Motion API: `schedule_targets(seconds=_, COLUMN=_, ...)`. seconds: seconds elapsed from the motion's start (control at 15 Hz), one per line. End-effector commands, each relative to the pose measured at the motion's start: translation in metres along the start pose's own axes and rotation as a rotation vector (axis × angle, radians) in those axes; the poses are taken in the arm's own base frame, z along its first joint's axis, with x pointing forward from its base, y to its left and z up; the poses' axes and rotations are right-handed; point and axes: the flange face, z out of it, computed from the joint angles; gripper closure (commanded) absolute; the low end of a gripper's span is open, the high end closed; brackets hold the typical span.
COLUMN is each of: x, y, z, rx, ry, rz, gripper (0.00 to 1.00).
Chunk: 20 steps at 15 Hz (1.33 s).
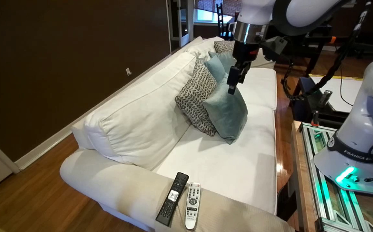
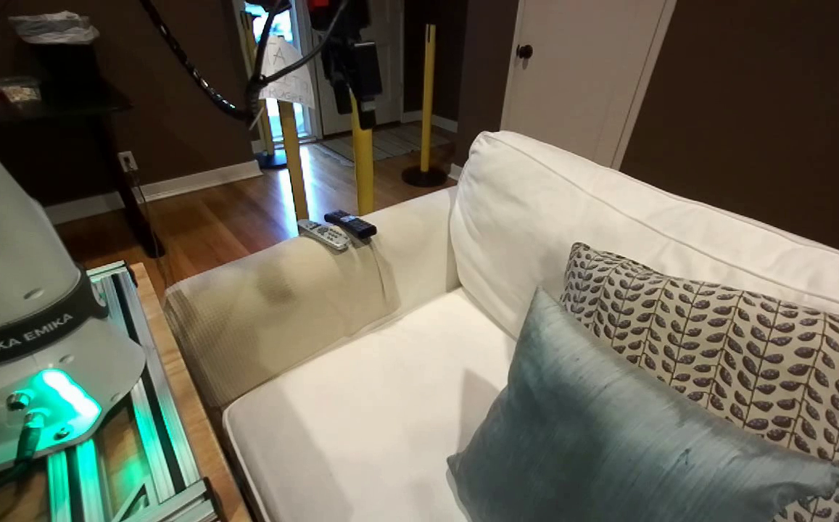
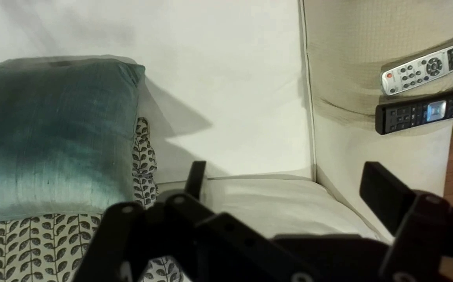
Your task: Put the grey remote control on the seat of the sofa then place the blue pillow over the grey remote.
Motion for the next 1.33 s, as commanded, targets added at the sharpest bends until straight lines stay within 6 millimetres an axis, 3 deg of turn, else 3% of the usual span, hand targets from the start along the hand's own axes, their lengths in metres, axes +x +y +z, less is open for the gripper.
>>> schedule_targets(seconds=0.0, x=0.014, y=0.001, z=0.013, rx=-0.006, ry=-0.020, rz=0.075, gripper=0.00)
schedule_targets(seconds=0.4, x=0.025, y=-0.038, z=0.046, rx=-0.002, ry=-0.131, rz=0.207, gripper=0.00)
schedule_targets(seconds=0.93, x=0.018, y=-0.141, z=0.106, rx=0.035, ry=-0.331, rz=0.187, gripper=0.00)
schedule_targets(seconds=1.0, x=0.016, y=-0.119, z=0.092, rx=0.022, ry=-0.257, rz=0.195, gripper=0.00)
schedule_targets(seconds=1.07, x=0.015, y=-0.127, z=0.097, rx=0.022, ry=-0.270, rz=0.183, gripper=0.00)
schedule_targets(seconds=1.27, x=0.017, y=-0.123, z=0.096, rx=0.024, ry=-0.266, rz=0.192, gripper=0.00)
